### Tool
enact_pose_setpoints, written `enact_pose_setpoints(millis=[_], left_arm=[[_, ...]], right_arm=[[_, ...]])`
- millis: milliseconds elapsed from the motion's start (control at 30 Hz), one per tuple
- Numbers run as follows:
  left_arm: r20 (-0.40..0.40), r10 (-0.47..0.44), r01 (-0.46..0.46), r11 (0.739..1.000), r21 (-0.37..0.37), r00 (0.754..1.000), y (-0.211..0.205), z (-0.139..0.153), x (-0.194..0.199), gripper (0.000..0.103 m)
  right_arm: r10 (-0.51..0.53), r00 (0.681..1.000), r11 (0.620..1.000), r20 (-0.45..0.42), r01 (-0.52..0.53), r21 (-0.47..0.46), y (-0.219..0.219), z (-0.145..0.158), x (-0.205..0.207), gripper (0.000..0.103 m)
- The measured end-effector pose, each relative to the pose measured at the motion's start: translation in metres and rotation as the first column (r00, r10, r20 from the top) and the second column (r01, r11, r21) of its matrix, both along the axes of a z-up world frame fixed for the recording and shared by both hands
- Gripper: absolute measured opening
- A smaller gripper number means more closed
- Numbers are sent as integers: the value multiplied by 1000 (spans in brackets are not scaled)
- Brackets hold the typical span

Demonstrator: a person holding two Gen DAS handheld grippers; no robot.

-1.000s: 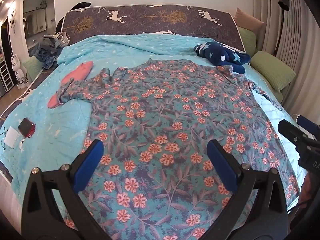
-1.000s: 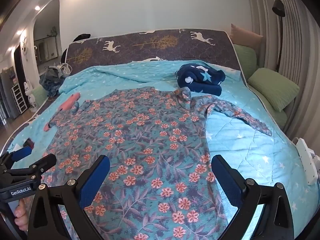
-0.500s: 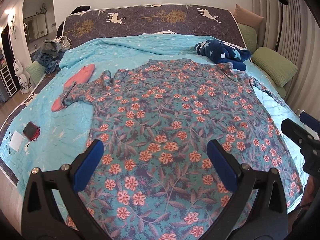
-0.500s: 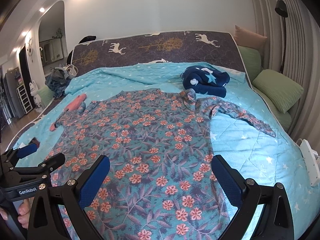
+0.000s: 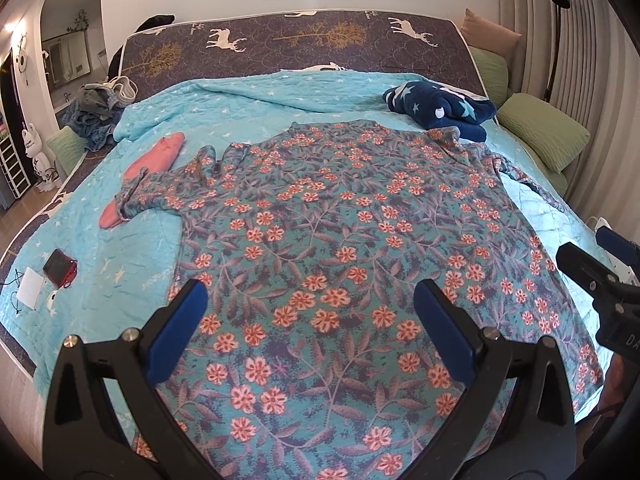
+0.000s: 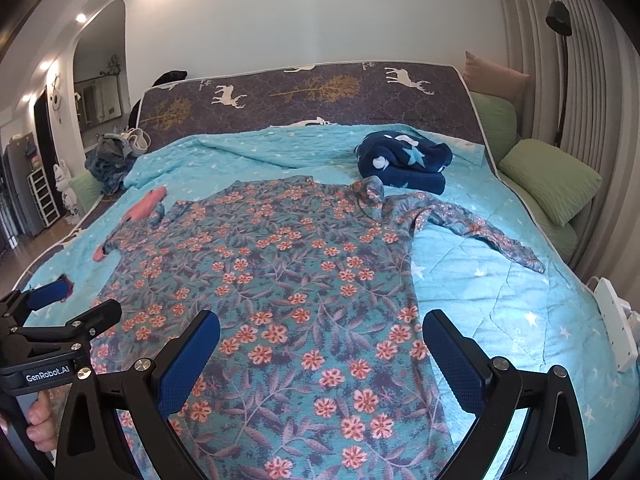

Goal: Fold small clothes

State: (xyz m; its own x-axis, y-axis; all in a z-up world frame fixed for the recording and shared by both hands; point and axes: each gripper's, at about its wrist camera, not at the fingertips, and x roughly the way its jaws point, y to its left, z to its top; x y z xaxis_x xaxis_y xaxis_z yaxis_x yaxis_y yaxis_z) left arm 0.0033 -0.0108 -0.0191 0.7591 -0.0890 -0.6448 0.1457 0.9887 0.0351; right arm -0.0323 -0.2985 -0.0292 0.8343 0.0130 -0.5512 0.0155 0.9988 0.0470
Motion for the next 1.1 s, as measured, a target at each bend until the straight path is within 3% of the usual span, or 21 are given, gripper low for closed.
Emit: enact_pose_setpoints(millis=[1100], left_arm=[[8, -25, 24, 999, 40, 1000, -8, -1, -5, 103]], right_arm=[[-15, 1000, 1000, -15, 15, 13, -5, -6, -3, 103]])
